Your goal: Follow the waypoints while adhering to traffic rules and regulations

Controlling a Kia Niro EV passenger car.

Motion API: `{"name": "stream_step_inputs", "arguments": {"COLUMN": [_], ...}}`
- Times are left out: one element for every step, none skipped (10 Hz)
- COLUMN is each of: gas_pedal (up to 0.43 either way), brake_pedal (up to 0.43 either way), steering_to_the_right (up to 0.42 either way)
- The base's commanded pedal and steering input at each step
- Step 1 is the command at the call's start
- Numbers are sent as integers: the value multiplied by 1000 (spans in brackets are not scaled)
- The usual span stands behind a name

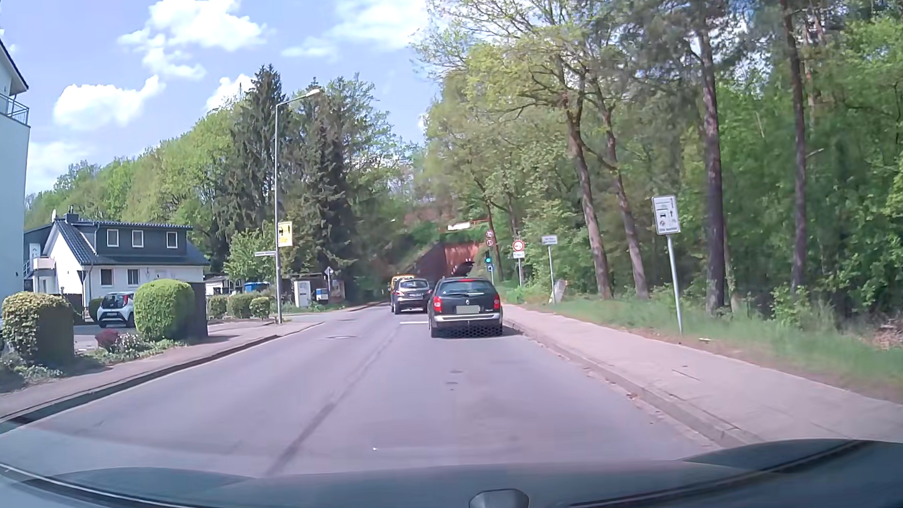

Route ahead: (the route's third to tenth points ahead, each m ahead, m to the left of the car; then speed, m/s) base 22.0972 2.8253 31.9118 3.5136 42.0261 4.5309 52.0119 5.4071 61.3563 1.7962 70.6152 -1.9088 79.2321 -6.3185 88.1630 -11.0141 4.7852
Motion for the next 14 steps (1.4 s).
{"name": "stream_step_inputs", "arguments": {"gas_pedal": [67, 67, 67, 79, 79, 79, 87, 87, 98, 110, 110, 118, 118, 130], "brake_pedal": [0, 0, 0, 0, 0, 0, 0, 0, 0, 0, 0, 0, 0, 0], "steering_to_the_right": [-16, -18, -19, -20, -21, -20, -18, -17, -16, -14, -10, -6, -5, -5]}}
